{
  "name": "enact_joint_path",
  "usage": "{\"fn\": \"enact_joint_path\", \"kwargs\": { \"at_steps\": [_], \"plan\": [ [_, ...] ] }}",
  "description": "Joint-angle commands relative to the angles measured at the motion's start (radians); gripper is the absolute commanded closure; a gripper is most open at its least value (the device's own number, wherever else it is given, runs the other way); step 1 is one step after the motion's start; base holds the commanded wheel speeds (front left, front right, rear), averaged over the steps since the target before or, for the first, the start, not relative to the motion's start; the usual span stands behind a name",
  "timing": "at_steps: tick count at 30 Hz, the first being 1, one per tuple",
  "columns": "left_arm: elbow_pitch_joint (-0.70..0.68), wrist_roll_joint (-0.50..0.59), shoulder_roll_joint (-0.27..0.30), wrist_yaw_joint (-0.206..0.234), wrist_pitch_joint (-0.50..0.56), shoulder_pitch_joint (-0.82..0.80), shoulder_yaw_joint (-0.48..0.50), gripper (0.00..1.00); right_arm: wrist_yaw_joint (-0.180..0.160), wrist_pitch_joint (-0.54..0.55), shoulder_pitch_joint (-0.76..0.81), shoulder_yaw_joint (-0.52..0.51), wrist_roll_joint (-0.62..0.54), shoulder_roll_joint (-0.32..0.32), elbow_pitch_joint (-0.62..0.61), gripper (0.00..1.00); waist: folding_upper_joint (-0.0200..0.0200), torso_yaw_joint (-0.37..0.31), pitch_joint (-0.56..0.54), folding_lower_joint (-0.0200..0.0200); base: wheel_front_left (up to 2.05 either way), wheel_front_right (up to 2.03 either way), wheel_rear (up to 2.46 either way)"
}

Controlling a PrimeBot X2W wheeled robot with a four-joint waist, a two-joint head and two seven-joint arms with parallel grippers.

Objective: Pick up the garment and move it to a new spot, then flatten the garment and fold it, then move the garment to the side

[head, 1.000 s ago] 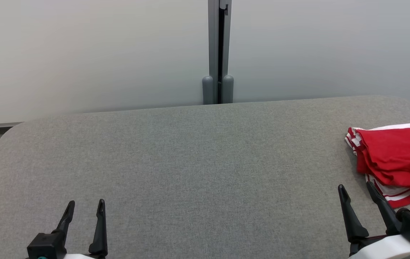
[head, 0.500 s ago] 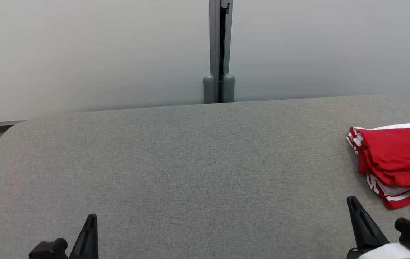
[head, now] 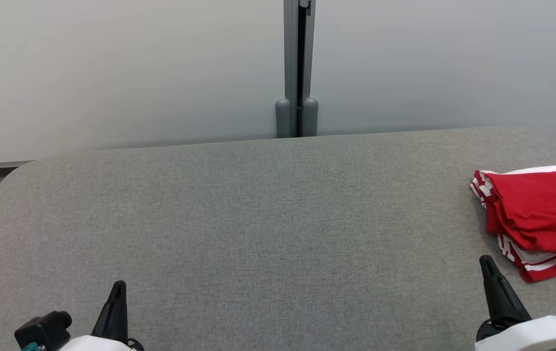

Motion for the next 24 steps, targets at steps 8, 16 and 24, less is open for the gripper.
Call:
{"fn": "enact_joint_path", "kwargs": {
  "at_steps": [8,16,24],
  "plan": [
    [0.011,-0.13,-0.01,-0.036,0.024,-0.058,0.041,1.0,0.0,0.015,-0.051,-0.022,0.147,0.002,0.01,1.0,-0.0001,0.0,0.004,0.0,0.0,0.0,0.0],
    [0.026,-0.23,-0.026,-0.062,0.044,-0.08,0.068,1.0,-0.001,0.024,-0.07,-0.036,0.257,0.009,0.028,1.0,-0.0001,0.0,0.009,0.0,0.0,0.0,0.0],
    [0.038,-0.32,-0.039,-0.085,0.063,-0.099,0.092,1.0,-0.001,0.032,-0.088,-0.05,0.358,0.015,0.044,1.0,-0.0001,-0.001,0.013,0.0,0.0,0.0,0.0]
  ]
}}
